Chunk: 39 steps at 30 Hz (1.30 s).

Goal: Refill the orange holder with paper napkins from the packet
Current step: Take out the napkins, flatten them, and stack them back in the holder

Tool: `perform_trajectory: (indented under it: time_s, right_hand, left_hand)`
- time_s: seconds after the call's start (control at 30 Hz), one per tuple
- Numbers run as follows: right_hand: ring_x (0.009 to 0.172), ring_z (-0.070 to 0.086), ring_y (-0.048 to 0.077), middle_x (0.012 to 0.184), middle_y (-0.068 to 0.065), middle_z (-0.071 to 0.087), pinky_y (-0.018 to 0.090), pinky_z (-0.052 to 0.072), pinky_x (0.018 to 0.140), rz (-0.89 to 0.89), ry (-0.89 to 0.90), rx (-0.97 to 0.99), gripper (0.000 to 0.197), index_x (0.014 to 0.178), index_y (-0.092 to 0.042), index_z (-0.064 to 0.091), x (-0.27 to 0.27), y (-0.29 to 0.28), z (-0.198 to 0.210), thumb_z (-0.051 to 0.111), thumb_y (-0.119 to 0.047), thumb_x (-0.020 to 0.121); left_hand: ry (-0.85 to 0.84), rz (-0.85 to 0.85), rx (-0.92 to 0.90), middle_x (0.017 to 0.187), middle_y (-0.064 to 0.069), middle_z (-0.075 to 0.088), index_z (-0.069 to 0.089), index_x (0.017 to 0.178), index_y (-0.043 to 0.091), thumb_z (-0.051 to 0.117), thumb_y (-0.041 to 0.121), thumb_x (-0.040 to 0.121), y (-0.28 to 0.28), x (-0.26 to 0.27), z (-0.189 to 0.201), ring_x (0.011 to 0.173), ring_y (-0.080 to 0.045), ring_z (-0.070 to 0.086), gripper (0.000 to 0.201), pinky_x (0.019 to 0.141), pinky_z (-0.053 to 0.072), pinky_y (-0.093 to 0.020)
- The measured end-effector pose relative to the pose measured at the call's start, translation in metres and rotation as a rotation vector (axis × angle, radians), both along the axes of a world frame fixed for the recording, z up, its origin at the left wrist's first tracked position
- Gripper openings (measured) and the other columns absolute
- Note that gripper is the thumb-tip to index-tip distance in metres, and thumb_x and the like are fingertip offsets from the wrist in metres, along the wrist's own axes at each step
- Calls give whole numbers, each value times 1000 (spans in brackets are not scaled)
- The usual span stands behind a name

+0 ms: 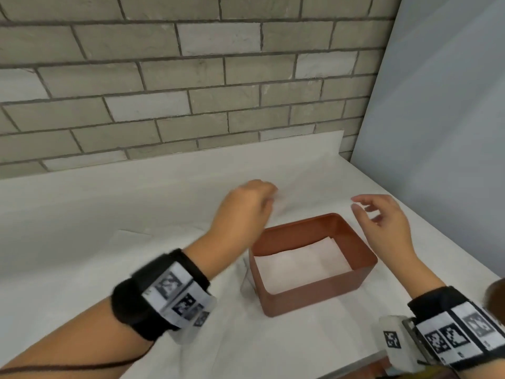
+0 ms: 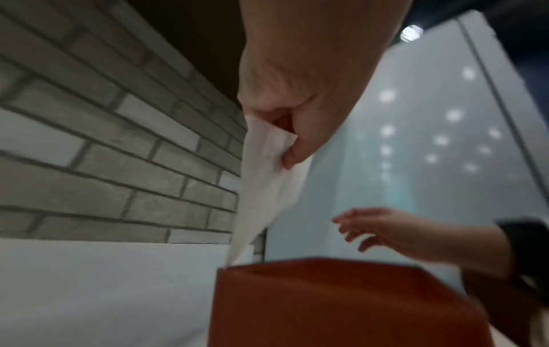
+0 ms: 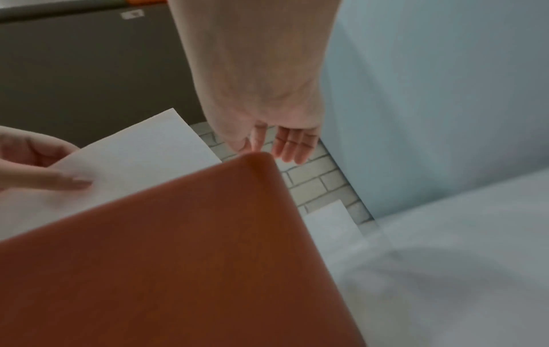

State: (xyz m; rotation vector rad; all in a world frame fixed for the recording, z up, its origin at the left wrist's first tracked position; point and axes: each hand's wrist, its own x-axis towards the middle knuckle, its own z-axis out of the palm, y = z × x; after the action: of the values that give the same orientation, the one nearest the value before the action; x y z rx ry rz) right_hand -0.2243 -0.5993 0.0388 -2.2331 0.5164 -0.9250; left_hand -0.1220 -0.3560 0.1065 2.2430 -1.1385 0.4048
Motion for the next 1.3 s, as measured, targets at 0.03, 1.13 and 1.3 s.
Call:
perform_trajectory:
  time_s: [0.03,1.13,1.3]
  right_hand:
    - [91,55,14,109,-1,58,15,40,66,-47,21,87,18,107,-24,64,-2,-2,-6,59,-27,90]
    - [84,56,15,92,-6,61,26,40,73,54,328,212,23,111,-24,62,-2,0,-25,44,-24,97]
    - [80,57,16,97,0,63,26,41,66,51,366,200,25,115,-24,60,-1,-1,-25,43,-26,97]
  left_hand:
    - [-105,-27,116,79,-9,65,70,85,9,72,-1,68,-10,-9,-9,66,-28,64,20,53,47,-28]
    - [405,-251,776,119,-13,54,54,119,9,58,30,90,-64,-24,-89,105,-29,55,36,81,44,-34]
    - [418,-260,762,120,-13,52,53,123,10,54,19,91,-60,-25,-89,101,-28,53,33,75,37,-29]
